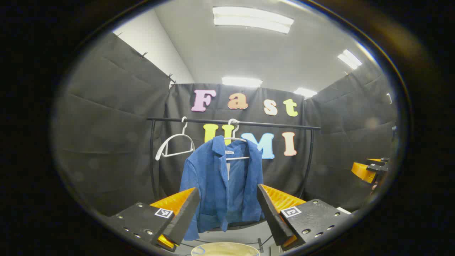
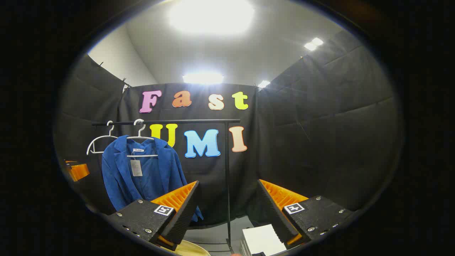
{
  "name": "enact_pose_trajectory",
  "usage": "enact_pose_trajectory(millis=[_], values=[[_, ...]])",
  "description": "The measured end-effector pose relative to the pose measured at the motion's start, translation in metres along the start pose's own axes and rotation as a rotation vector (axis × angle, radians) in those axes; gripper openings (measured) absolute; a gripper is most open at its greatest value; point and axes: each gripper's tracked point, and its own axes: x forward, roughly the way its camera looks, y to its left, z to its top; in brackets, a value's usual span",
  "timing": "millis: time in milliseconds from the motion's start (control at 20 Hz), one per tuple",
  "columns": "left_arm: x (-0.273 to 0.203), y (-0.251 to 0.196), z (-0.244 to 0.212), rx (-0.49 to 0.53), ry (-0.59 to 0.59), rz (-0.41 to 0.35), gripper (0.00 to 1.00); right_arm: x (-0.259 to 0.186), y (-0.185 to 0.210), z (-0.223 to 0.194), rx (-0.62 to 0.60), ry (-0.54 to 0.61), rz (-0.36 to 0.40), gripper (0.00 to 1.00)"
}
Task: Grasp the clothes on the hanger with both hands and then place them into the laundry hamper below.
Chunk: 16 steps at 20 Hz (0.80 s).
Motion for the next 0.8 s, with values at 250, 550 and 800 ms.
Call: enact_pose_trajectory(millis=[250, 550, 800], values=[[-0.006, -0.009, 0.002, 0.006, -0.007, -0.007, 0.93, -0.004, -0.001, -0.006, -0.001, 0.009, 0.003, 0.96], [-0.01, -0.008, 0.004, 0.027, 0.001, 0.002, 0.93, 0.0, 0.02, -0.007, 0.002, 0.022, 0.063, 0.97], [-0.014, 0.002, 0.007, 0.025, 0.002, 0.023, 0.93, 0.008, 0.058, 0.005, -0.003, 0.021, 0.146, 0.97]])
